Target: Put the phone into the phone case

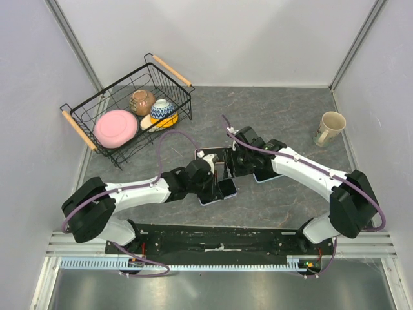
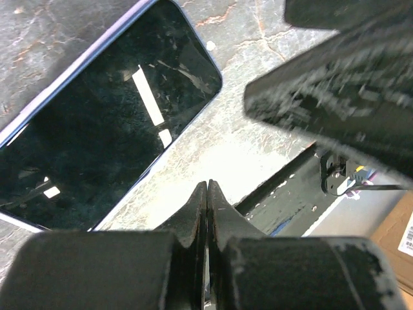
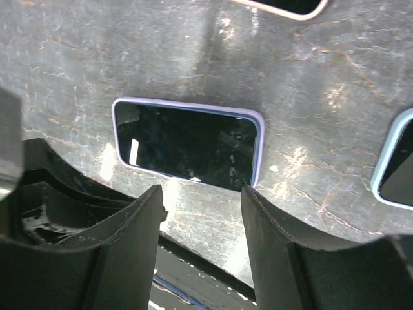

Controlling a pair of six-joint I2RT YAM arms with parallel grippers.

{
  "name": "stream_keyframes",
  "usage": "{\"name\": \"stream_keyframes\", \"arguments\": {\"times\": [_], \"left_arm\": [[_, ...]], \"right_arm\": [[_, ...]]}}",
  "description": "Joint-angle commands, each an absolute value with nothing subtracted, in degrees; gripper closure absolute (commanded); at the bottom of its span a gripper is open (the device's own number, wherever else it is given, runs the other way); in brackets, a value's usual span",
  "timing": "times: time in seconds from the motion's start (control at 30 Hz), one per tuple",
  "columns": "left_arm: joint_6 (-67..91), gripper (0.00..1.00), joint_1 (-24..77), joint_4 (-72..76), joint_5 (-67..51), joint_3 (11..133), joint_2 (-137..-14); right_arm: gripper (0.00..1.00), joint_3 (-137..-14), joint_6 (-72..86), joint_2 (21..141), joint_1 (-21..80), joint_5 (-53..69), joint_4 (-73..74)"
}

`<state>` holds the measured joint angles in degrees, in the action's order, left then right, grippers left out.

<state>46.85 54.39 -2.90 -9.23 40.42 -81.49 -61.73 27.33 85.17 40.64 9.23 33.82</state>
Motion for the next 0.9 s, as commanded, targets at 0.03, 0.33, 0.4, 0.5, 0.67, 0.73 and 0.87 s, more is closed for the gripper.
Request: {"name": "stream_keyframes", "arguments": {"times": [0.03, 0.33, 0.4, 0.5, 0.67, 0.73, 0.87], "left_arm": [[45.8, 0.98, 53.5, -4.1, -5.7, 41.0, -82.0], [46.3, 0.98, 49.2, -4.7, -8.3, 40.8, -87.1], [46.2, 0.98, 48.7, -4.1, -9.1, 40.8, -88.3], [46.2, 0.98, 48.6, -4.1, -9.6, 40.7, -90.6], [47.0, 0.98, 48.6, -3.0, -10.2, 39.5, -92.1], [47.0, 0.98, 48.6, -2.8, -10.5, 39.2, -92.3], [46.9, 0.98, 48.6, -2.8, -10.7, 39.5, -92.5]], "right_arm": [[0.41, -60.2, 26.3, 85.9, 36.7, 10.3, 33.0], [0.43, -54.7, 24.9, 89.2, 31.1, 17.7, 28.4], [0.44, -53.1, 25.3, 90.4, 31.1, 19.8, 26.7], [0.46, -50.2, 26.6, 91.8, 31.1, 22.0, 24.1], [0.51, -46.2, 28.1, 92.3, 31.2, 22.9, 21.4], [0.52, -45.4, 28.8, 91.8, 31.0, 23.5, 20.7], [0.56, -43.9, 28.8, 92.5, 31.1, 23.5, 19.3]]}}
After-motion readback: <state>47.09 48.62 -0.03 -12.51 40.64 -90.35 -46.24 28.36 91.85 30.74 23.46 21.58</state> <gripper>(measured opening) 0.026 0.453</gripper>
